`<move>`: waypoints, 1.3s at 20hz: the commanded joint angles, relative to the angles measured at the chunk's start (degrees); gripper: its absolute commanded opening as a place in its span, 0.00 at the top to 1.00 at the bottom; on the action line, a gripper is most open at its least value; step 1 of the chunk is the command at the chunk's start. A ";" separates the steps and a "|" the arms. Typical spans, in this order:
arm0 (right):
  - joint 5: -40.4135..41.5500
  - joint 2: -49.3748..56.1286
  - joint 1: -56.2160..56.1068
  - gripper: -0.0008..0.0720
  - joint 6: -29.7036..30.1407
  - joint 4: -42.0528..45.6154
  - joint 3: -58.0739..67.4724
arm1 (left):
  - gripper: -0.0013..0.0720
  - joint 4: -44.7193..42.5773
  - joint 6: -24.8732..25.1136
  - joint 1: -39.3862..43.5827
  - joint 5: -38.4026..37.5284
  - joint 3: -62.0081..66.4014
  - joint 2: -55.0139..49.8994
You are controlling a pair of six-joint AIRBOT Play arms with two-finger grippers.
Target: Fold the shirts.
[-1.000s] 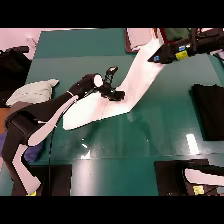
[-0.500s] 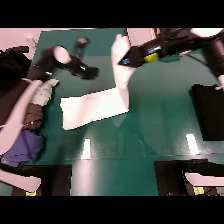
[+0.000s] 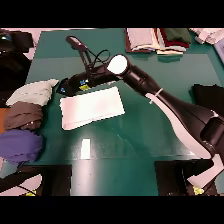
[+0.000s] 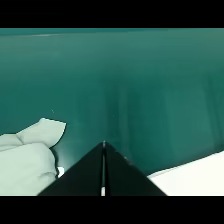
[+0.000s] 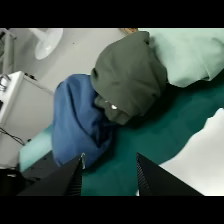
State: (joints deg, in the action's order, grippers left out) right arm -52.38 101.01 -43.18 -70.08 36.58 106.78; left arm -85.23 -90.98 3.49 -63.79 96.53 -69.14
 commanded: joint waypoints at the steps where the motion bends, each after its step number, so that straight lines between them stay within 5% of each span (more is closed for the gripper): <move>1: -5.57 1.09 2.05 0.47 -3.76 10.58 0.11 | 0.95 0.68 1.36 -1.38 -1.60 -0.07 2.23; 7: -9.07 -10.34 21.75 0.43 -8.55 19.43 -26.23 | 0.95 2.27 3.04 2.95 -1.14 -0.31 2.16; 9: -10.58 -10.99 28.59 0.12 -8.55 16.44 -32.35 | 0.95 2.32 3.02 5.20 -0.11 -0.31 1.70; 13: -10.86 -5.79 33.05 0.12 -7.76 7.41 -35.34 | 0.95 2.36 2.97 7.87 0.63 -0.28 0.33; 19: -10.75 7.52 23.50 0.14 -6.78 0.07 -23.45 | 0.95 3.08 2.97 8.68 0.15 -0.28 -0.33; 22: -10.78 12.74 19.63 0.58 -5.68 -2.45 -16.28 | 0.95 4.46 2.99 8.68 -0.13 -0.28 -0.33; 23: -10.84 13.55 18.84 0.89 -4.55 -2.16 -14.19 | 0.95 5.73 3.06 8.68 0.04 -0.28 -0.33; 24: -10.62 13.79 18.47 0.97 -3.48 -1.90 -12.33 | 0.95 7.21 3.67 8.74 0.33 -0.31 -0.33; 26: -10.82 13.05 19.21 0.97 -3.85 0.02 -9.38 | 0.95 7.23 4.00 10.84 0.96 -0.31 -0.33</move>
State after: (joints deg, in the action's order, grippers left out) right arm -62.96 112.97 -23.27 -74.78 36.12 92.58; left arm -79.68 -87.55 12.88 -63.46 96.23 -69.43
